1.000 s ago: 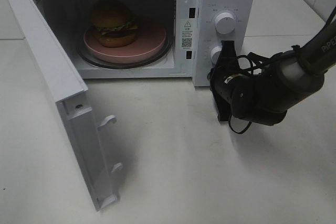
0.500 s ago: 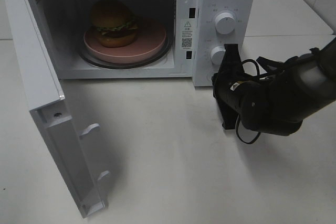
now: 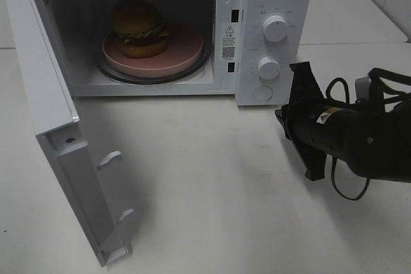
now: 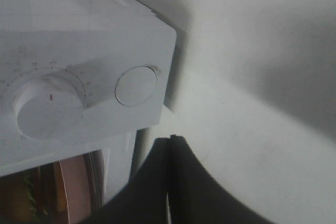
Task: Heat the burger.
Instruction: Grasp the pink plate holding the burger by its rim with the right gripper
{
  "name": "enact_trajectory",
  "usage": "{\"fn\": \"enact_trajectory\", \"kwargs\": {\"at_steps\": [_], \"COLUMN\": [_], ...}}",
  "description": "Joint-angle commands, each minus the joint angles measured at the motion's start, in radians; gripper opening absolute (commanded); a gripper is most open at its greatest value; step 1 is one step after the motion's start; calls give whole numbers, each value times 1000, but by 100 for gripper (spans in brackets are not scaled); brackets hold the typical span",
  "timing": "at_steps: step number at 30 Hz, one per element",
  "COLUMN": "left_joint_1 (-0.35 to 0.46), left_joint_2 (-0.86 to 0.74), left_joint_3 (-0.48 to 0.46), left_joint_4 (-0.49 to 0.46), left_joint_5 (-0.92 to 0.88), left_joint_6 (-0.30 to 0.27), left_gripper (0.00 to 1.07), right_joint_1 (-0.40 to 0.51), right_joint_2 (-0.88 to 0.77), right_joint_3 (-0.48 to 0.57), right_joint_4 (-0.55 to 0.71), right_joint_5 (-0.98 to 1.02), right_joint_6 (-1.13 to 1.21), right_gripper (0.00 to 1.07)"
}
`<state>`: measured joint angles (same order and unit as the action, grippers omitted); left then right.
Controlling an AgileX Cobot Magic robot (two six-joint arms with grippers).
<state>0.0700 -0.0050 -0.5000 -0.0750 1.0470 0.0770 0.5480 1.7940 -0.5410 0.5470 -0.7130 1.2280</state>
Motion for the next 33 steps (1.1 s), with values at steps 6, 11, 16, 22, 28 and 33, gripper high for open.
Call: {"fn": "enact_trajectory", "kwargs": {"at_steps": [6,11,16,22,28,33], "left_joint_1": [1,1,1,1,1,1], "left_joint_2": [-20,-20,-20,-20,-20,-20], "left_joint_3": [3,3,3,3,3,3], "left_joint_4": [-2,-2,-2,-2,-2,-2], "left_joint_5": [-9,-9,-9,-9,-9,-9], "left_joint_6": [-8,-8,-8,-8,-8,-8], "left_gripper": [100,100,100,100,100,100], "right_joint_1": [0,0,0,0,0,0], "right_joint_2": [-170,-218,-253,-279,-279,-279], "right_joint_3": [14,14,-9,-96,-203,-253], "right_joint_4": [-16,-20,-31,-96,-253,-332], "right_joint_5": [245,407,591,815,1057,1153], "right_joint_6": [-293,-476,-676,-930,-1073,-1183], "right_gripper": [0,0,0,0,0,1]}}
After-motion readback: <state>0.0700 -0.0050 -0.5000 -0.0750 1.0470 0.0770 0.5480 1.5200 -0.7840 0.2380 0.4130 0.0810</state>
